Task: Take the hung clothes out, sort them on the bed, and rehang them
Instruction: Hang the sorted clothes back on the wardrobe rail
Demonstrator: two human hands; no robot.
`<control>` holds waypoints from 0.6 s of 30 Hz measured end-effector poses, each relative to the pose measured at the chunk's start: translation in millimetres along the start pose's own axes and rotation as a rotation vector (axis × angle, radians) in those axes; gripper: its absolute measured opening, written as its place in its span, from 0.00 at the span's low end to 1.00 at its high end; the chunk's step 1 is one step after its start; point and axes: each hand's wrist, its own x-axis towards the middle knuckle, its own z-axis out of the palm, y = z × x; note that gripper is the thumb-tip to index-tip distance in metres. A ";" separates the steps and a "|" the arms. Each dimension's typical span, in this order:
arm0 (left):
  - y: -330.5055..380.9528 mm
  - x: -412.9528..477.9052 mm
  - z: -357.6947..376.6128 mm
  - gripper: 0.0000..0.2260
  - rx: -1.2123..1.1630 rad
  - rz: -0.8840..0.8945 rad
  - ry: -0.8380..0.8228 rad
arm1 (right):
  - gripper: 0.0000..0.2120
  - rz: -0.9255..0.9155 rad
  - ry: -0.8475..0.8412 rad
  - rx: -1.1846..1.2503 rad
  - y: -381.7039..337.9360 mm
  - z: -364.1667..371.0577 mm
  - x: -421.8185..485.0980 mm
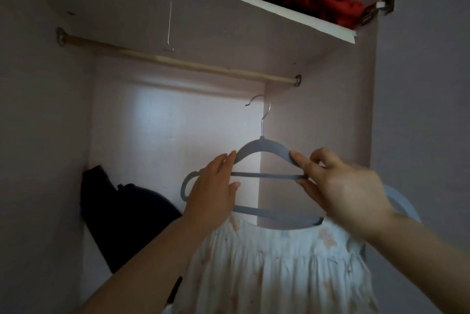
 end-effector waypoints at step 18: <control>-84.3 194.1 132.1 0.28 0.105 0.007 -0.063 | 0.20 0.240 -0.215 -0.176 101.6 199.8 167.9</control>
